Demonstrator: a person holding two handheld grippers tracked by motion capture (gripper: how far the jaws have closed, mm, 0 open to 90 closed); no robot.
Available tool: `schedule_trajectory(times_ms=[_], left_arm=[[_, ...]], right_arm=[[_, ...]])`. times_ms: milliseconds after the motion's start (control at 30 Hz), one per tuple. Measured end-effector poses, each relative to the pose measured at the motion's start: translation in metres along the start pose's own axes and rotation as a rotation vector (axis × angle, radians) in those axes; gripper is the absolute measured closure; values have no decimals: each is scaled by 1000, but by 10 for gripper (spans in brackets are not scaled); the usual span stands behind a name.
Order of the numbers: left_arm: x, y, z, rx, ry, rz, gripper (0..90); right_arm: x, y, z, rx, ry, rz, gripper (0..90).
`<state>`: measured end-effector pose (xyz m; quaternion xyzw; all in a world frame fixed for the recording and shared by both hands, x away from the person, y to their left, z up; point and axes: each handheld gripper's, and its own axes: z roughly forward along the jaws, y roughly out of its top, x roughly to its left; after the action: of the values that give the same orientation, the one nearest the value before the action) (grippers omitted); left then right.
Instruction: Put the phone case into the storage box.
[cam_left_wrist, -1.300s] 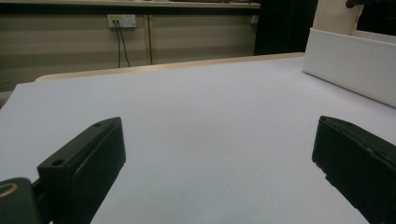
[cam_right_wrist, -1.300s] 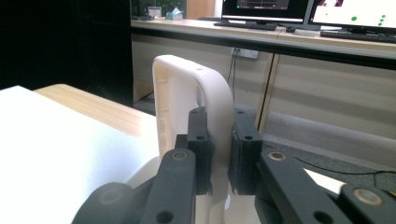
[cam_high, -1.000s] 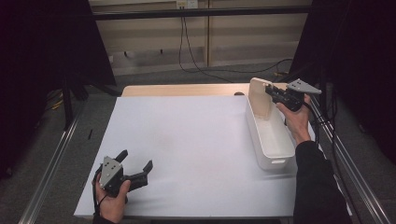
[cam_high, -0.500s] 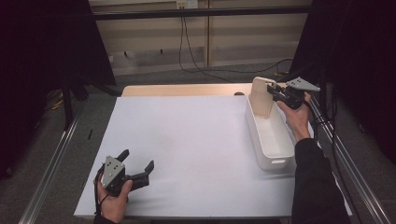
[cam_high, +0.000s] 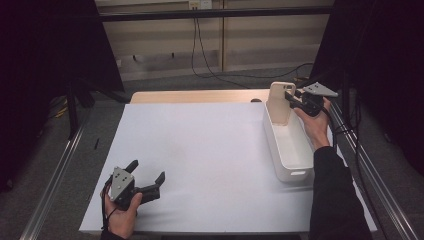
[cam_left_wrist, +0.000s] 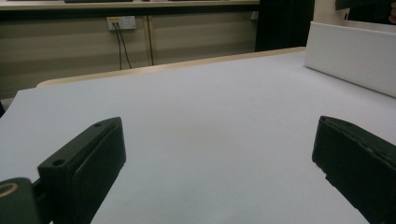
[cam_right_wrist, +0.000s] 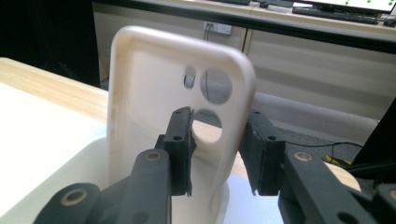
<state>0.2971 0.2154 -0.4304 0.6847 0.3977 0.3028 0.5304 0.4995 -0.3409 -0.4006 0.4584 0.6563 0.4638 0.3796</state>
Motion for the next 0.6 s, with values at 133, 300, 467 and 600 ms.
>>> schedule_trajectory(times_ms=[133,300,467,600], left_arm=[[0,0,0,1,2,-2,28],[0,0,0,2,1,4,29],[0,0,0,5,-2,3,28],[1,0,0,2,2,2,29]], right_arm=[[0,-1,2,-2,-2,11,667],[0,-1,3,0,-7,6,665],[-1,-1,4,9,-12,21,645],[-1,0,5,9,-12,25,633]])
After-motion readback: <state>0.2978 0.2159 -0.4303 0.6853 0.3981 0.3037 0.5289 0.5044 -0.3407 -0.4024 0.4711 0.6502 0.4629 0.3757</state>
